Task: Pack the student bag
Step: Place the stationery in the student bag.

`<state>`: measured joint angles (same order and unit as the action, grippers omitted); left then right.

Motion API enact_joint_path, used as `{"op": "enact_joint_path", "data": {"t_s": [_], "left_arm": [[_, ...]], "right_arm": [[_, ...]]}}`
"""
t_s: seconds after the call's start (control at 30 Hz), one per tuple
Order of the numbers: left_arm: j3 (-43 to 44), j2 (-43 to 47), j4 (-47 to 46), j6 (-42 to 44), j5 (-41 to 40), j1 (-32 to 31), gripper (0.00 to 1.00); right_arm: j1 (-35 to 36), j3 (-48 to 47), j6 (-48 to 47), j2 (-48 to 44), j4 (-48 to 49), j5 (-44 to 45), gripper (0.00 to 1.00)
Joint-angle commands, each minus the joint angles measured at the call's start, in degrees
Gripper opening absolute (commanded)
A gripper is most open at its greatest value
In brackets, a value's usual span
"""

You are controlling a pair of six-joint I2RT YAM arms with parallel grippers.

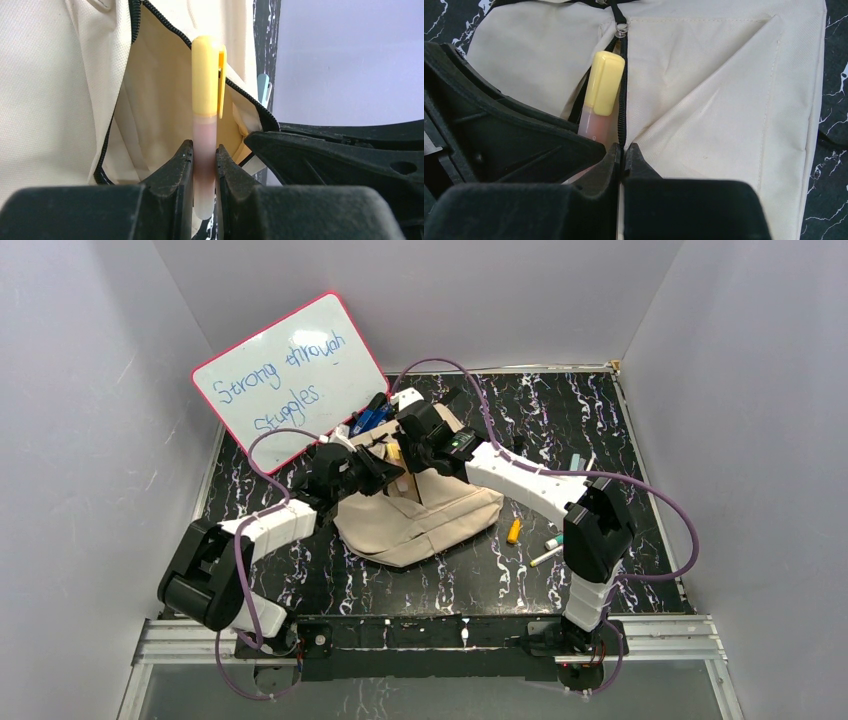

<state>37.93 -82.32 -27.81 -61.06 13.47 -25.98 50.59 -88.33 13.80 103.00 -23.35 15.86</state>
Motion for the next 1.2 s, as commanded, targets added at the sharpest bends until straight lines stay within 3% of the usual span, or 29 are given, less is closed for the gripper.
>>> {"op": "enact_joint_path", "data": {"t_s": [0.0,0.43,0.63,0.9,1.17], "left_arm": [[-0.21,-0.03,0.21,-4.04,-2.17,-1.44,0.00],[2.32,-5.31,1.03,-7.03,-3.79,-7.42,0.00],[3.79,-11.03,-10.39,-6.63,0.96,-7.42,0.00],[10.05,-19.17,-16.55,-3.30,6.28,-7.33,0.00],[8.52,-16.73,-12.89,-1.32,5.07,-6.91,0.37]], "right_arm": [[0.08,-2.90,1.21,-3.68,7.09,-1.28,0.00],[0.04,-1.94,1.61,-4.23,7.86,-2.23,0.00],[0.05,-0.68,2.26,-5.12,8.36,-3.21,0.00],[0.04,0.96,2.66,-6.50,8.49,-2.85,0.00],[-0.39,3.60,2.95,-8.71,8.99,-0.52,0.00]]}}
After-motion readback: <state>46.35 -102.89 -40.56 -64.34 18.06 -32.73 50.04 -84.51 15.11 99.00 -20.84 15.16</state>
